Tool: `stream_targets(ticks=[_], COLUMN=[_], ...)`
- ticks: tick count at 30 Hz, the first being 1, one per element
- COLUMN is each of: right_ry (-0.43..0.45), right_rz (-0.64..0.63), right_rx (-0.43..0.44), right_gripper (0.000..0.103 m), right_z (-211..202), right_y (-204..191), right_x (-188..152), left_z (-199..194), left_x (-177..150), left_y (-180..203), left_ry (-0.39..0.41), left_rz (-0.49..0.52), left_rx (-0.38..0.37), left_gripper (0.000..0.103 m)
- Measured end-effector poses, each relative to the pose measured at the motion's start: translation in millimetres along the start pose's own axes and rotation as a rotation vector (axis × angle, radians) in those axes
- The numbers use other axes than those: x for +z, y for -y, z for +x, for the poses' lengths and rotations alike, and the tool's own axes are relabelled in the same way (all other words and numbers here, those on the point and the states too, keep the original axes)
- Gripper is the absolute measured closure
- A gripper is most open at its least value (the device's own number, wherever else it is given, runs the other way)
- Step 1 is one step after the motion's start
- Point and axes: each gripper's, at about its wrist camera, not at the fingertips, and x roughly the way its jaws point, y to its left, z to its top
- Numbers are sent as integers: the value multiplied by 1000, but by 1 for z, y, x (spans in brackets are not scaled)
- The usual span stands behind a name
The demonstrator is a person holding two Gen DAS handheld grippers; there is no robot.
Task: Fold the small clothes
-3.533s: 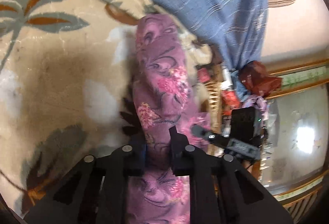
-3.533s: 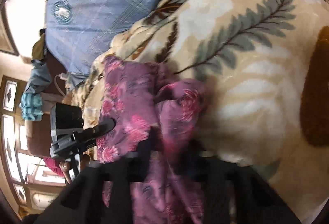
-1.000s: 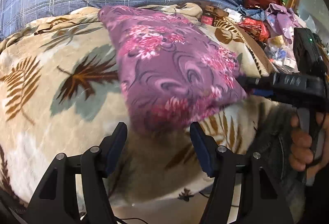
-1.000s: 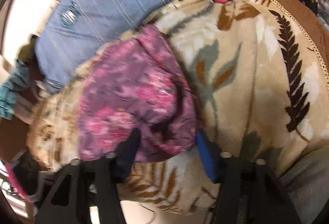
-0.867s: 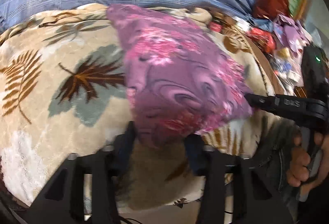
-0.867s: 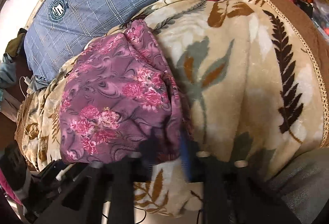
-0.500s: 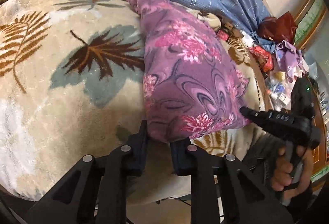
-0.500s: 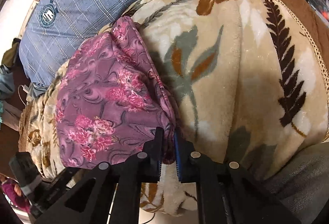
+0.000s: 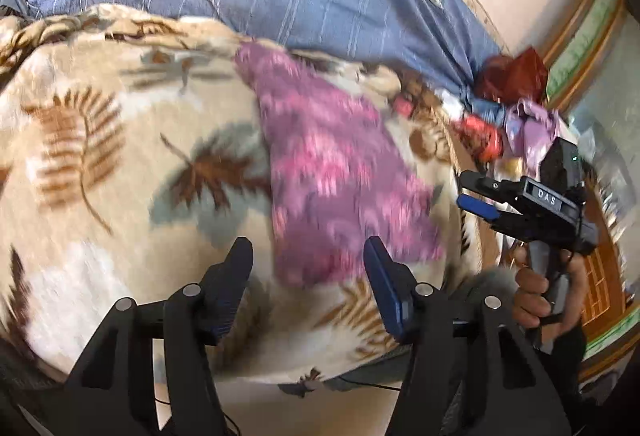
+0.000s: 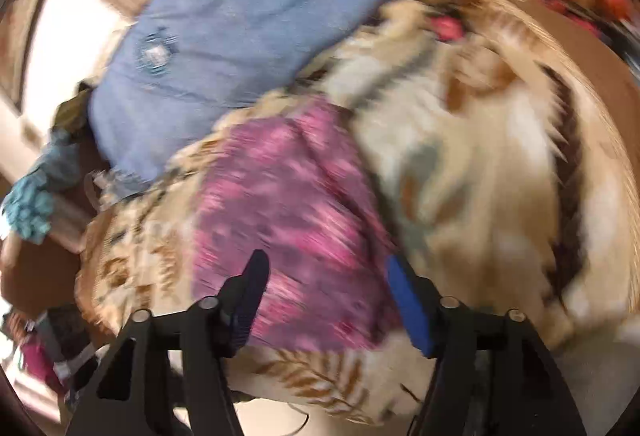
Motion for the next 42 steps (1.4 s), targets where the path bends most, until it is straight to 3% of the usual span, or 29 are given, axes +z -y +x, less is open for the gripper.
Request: stream_targets(ticks=[4, 8, 10, 13, 14, 17, 19, 20, 21, 23, 27, 29, 30, 32, 33, 35, 36, 38, 40, 42], right_ry=[-108, -216, -234, -287, -328, -343, -324, -329, -341, -313, -231, -250, -295, -305, -307, -260, -239, -230, -225, -239], right_rz=[-100, -36, -14, 35, 26, -41, -35, -22, -10, -63, -88, -51, -40, 11, 25, 4, 6, 16, 22, 68], right_rx=[71, 51, 41, 104, 97, 99, 88, 102, 135, 114, 165, 134, 91, 120, 123, 103, 116, 150, 140, 100], right_gripper=[31, 31, 31, 34, 34, 32, 41, 62, 75, 81, 82, 81, 77, 71, 67, 59, 53, 45, 39, 35], right_z=[36, 103, 125, 153, 163, 172, 172, 173, 173, 164, 144, 158, 174, 176, 171, 151, 140, 127, 114, 105], right_y=[-13, 10, 21, 39, 39, 30, 28, 29, 28, 19, 9, 20, 28, 37, 37, 32, 31, 31, 32, 40], right_x=[59, 120, 128, 121, 115, 107, 108, 108, 107, 106, 116, 116, 112, 110, 112, 114, 112, 105, 95, 78], left_z=[24, 72, 98, 138, 149, 175, 176, 177, 176, 154, 127, 145, 164, 181, 178, 159, 143, 119, 98, 91], left_x=[65, 121, 138, 154, 155, 153, 149, 149, 150, 157, 172, 171, 163, 151, 149, 155, 158, 157, 142, 118], left_y=[-15, -38, -49, -75, -81, -93, -90, -86, -82, -70, -40, -38, -41, -52, -55, -45, -37, -27, -27, -34], left_ry=[-75, -154, -185, -228, -236, -266, -225, -237, -246, -159, -44, -65, -132, -219, -218, -188, -156, -97, -88, -121], left_rz=[-66, -153, -198, -300, -323, -361, -340, -323, -320, -283, -138, -70, -49, -85, -130, -114, -80, -45, -36, -90], left_rx=[-63, -100, -106, -150, -164, -172, -179, -180, -191, -225, -191, -80, 5, 74, 54, 45, 50, 72, 62, 21], left_gripper=[41, 41, 41, 41, 41, 42, 58, 88, 88, 93, 93, 89, 85, 75, 75, 69, 55, 38, 37, 37])
